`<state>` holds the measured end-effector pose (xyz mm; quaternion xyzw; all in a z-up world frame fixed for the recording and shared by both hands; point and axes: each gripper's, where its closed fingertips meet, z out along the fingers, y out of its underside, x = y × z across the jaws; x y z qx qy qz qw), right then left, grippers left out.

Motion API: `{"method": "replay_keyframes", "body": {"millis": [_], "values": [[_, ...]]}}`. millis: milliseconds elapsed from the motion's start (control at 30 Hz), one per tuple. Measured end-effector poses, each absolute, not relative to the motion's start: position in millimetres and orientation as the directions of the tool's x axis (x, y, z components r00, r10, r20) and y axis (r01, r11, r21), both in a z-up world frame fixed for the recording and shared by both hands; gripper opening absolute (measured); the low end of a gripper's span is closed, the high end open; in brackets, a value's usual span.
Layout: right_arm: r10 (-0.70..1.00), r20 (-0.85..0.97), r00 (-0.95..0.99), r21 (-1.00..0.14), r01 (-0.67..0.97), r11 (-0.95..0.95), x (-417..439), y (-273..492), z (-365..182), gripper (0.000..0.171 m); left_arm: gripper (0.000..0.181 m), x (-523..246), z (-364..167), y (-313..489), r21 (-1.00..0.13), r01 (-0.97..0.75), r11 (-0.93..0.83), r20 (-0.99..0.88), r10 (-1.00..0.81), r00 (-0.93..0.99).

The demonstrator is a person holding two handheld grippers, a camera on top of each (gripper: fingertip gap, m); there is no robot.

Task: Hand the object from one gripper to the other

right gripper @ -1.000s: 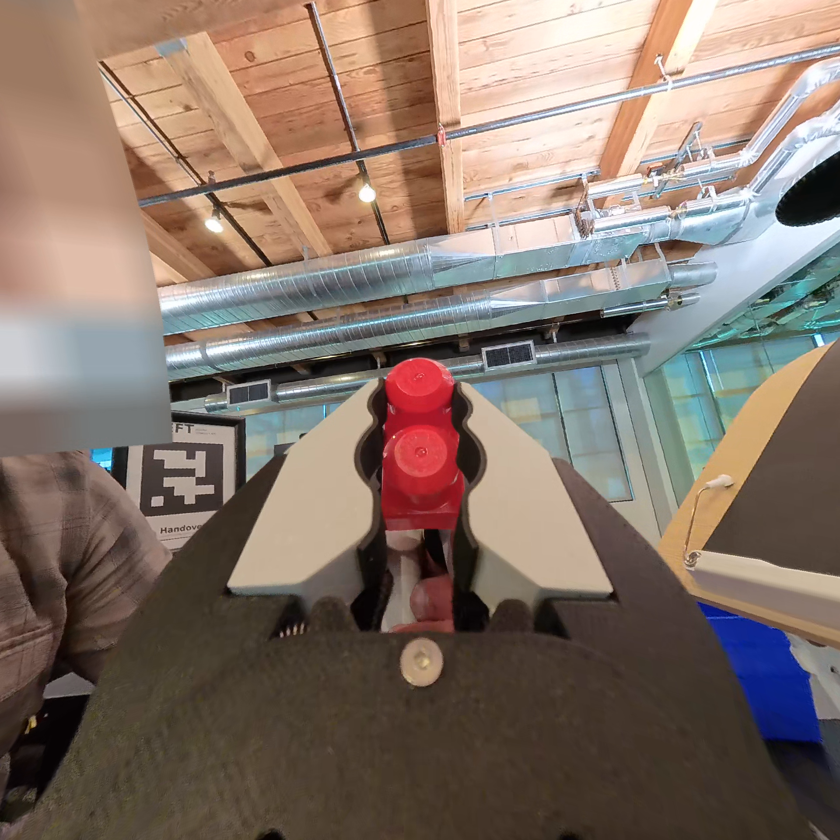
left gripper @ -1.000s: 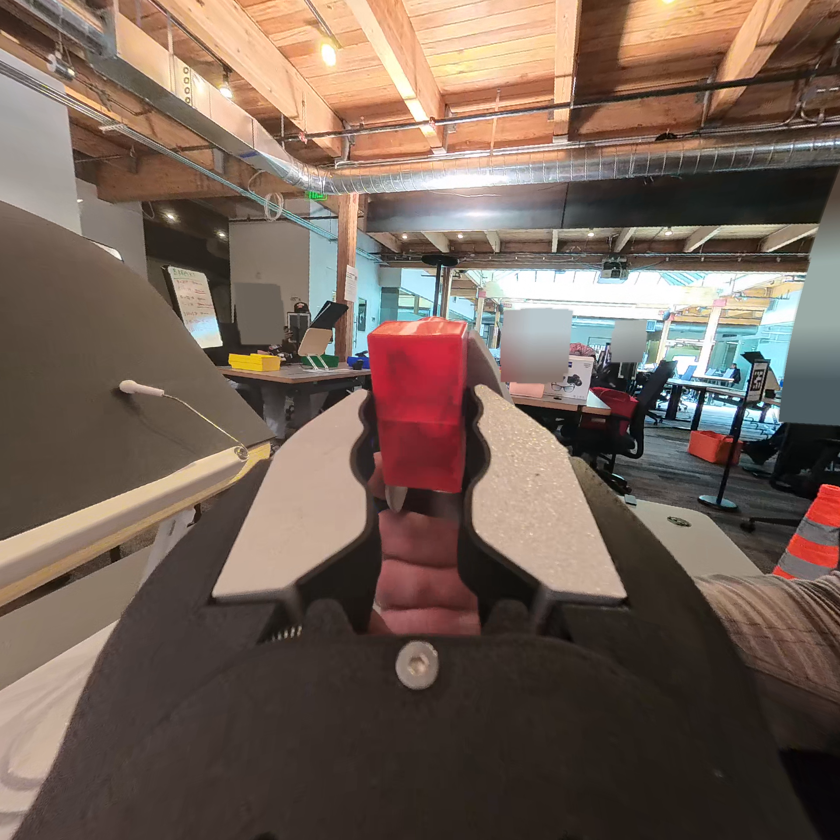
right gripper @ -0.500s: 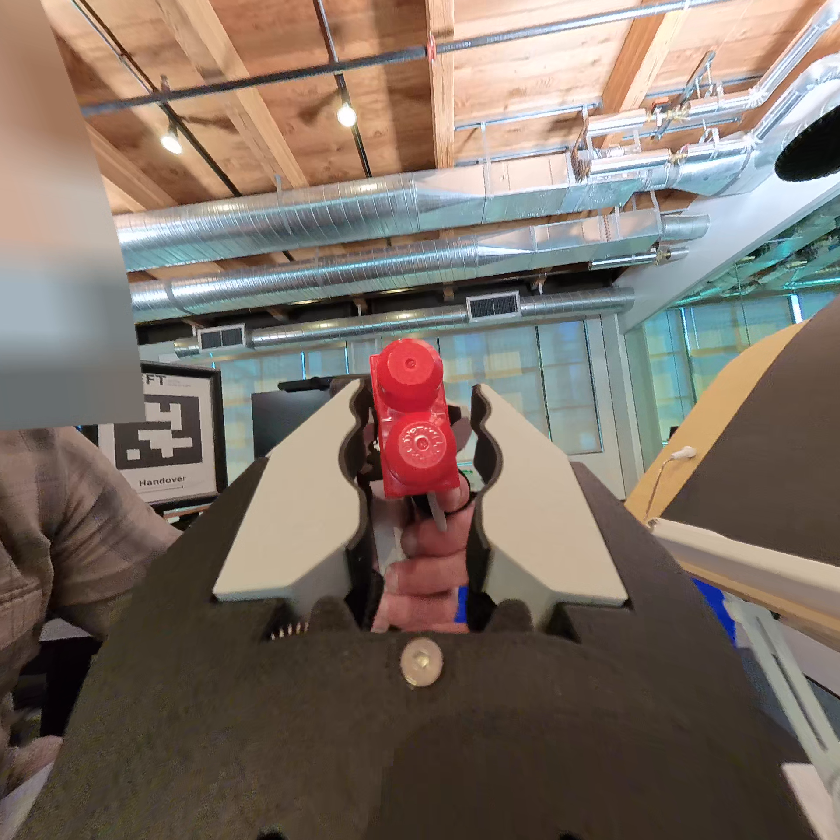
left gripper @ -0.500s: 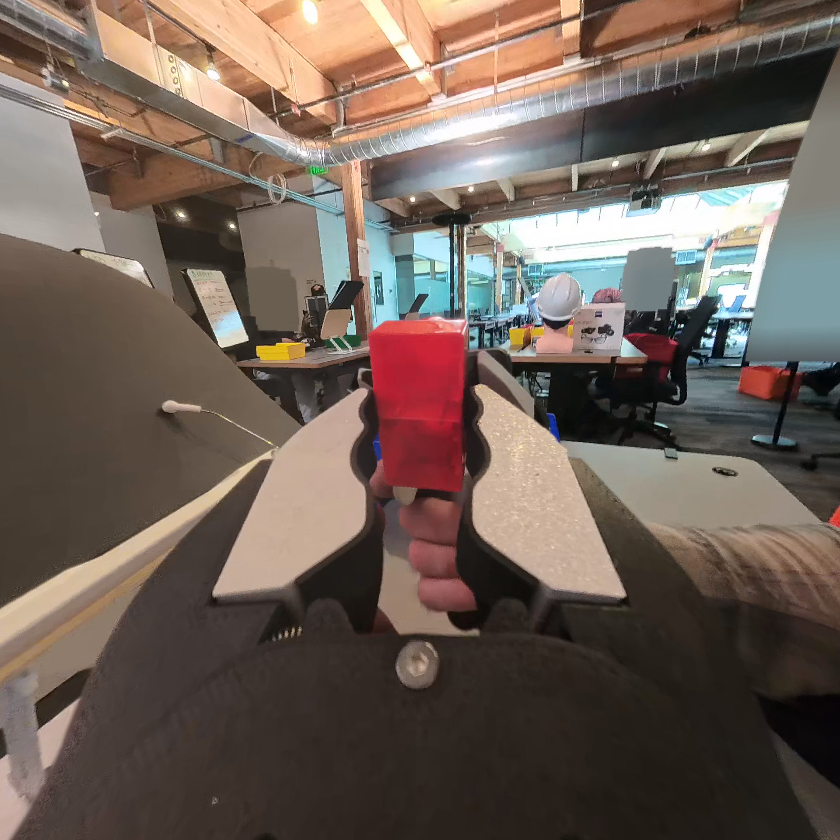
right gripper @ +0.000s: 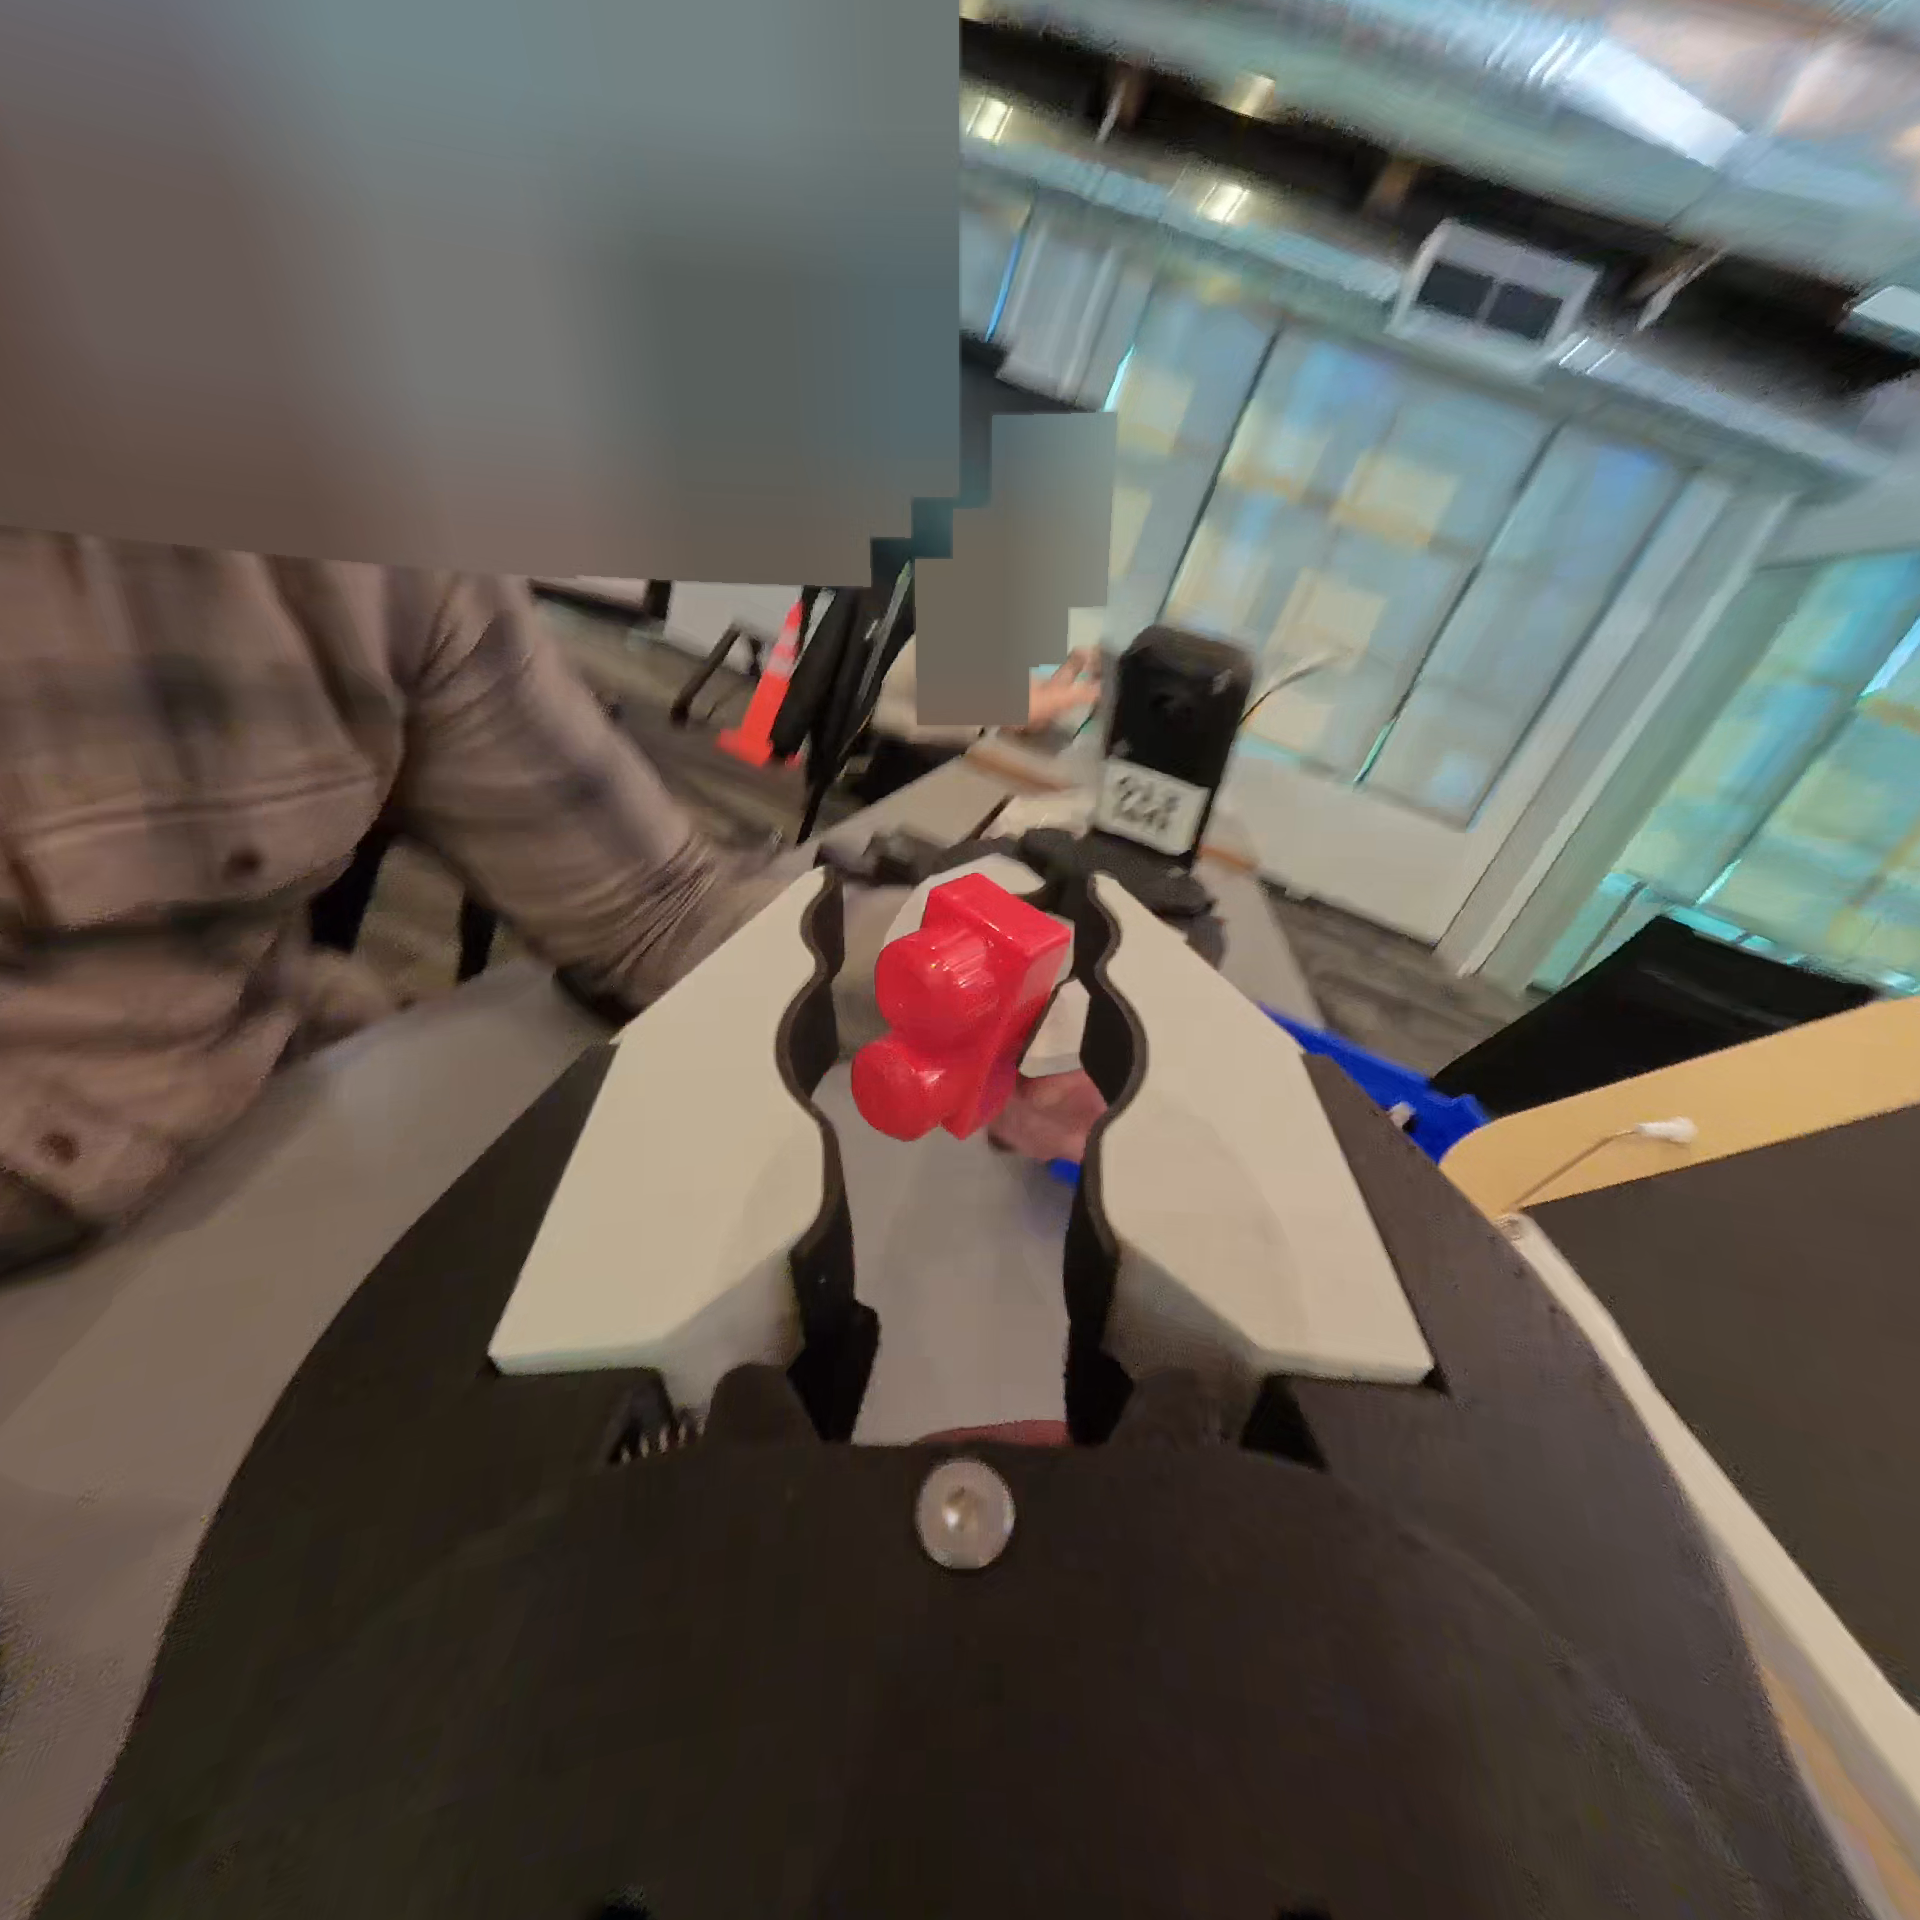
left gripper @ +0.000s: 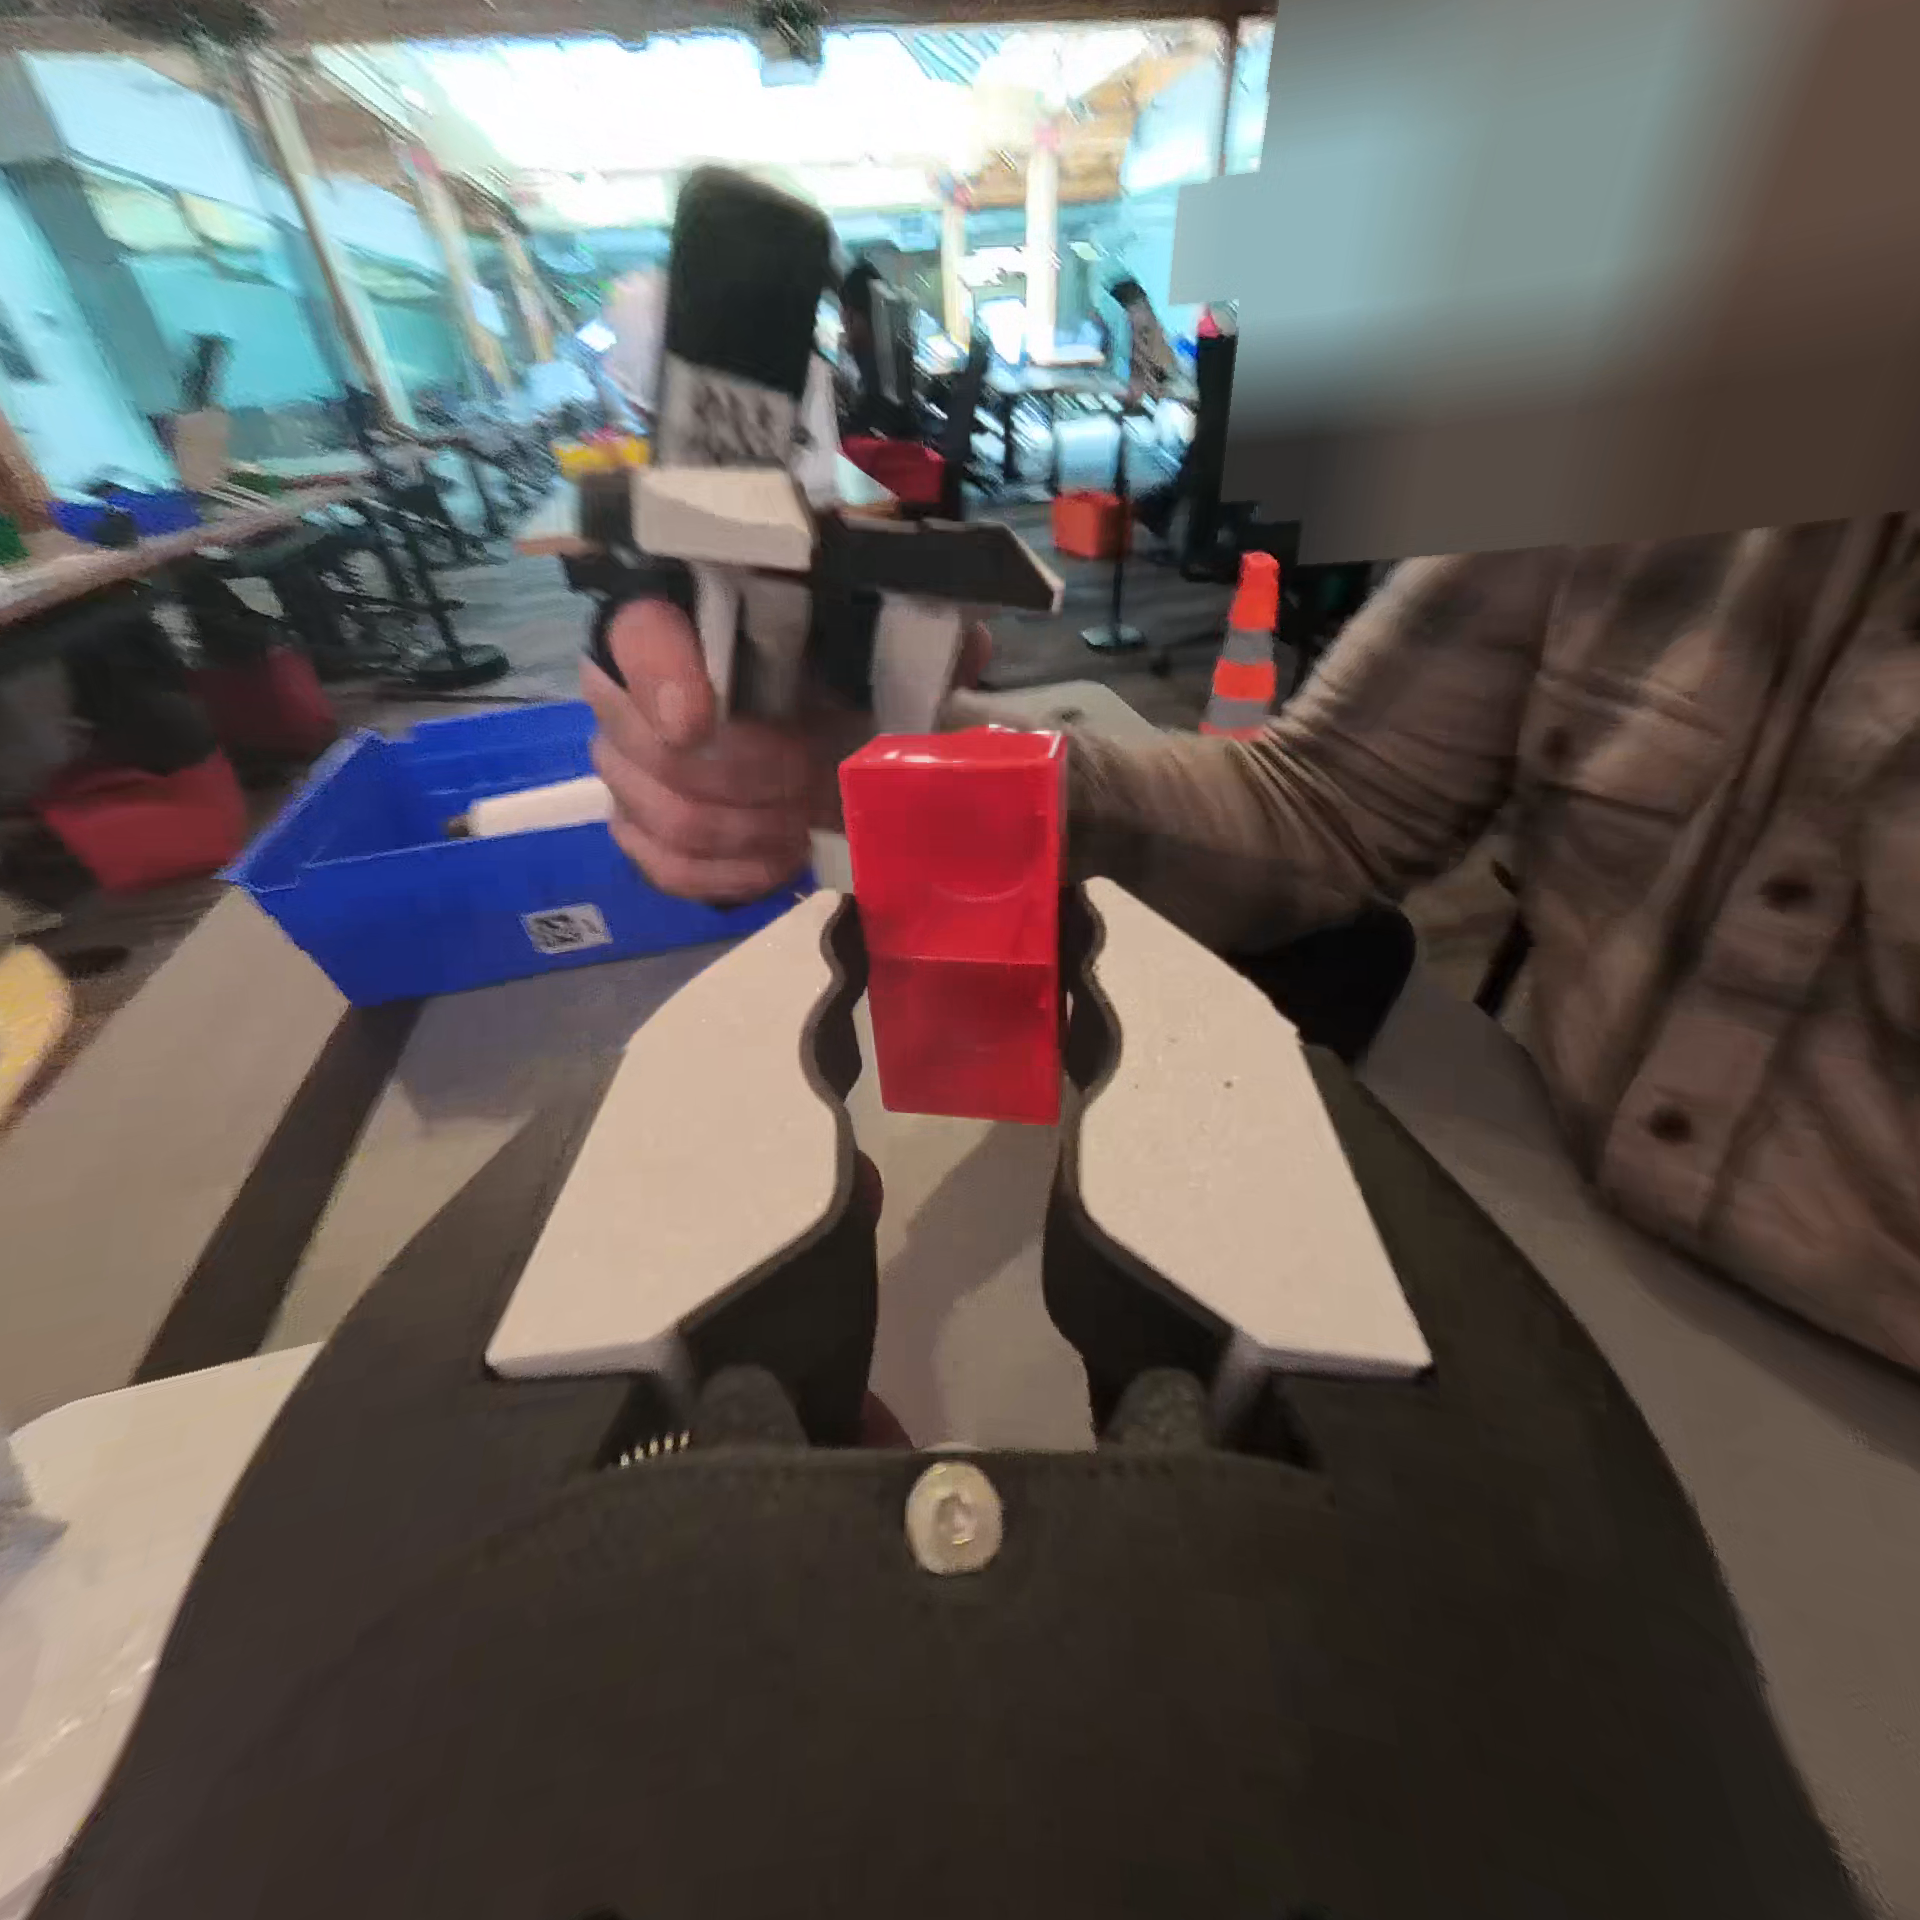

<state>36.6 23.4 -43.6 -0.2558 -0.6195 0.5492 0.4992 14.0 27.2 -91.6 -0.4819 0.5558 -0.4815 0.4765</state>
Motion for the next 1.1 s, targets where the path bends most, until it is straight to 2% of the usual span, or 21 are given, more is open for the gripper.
{"method": "replay_keyframes", "body": {"millis": [67,167,333,567,700,900,1100], "values": [[0.836,0.373,-0.402,-0.925,-0.085,0.371,31,12,-61,0.042,0.036,14,-105,12,-0.985,-0.146,0.096,-0.070,-0.983,-0.170],[0.795,0.420,-0.438,-0.847,0.127,0.517,17,0,-90,0.043,0.036,10,-125,-8,-0.958,-0.262,0.116,-0.041,-0.960,-0.276],[0.730,0.451,-0.514,-0.720,0.274,0.638,1,-23,-114,0.046,0.036,-3,-141,-17,-0.922,-0.372,0.109,0.022,-0.944,-0.329],[0.637,0.562,-0.528,-0.479,0.420,0.771,-21,-23,-142,0.048,0.036,-20,-152,-21,-0.885,-0.455,0.097,0.074,-0.936,-0.345],[0.592,0.592,-0.547,-0.389,0.449,0.804,-30,-22,-153,0.043,0.036,-24,-158,-22,-0.865,-0.490,0.105,0.083,-0.934,-0.347],[0.575,0.575,-0.583,-0.341,0.468,0.815,-33,-24,-166,0.042,0.036,-29,-169,-25,-0.832,-0.542,0.118,0.101,-0.929,-0.357],[0.586,0.541,-0.603,-0.354,0.469,0.809,-34,-33,-170,0.041,0.036,-30,-174,-33,-0.825,-0.550,0.128,0.123,-0.910,-0.396]]}}
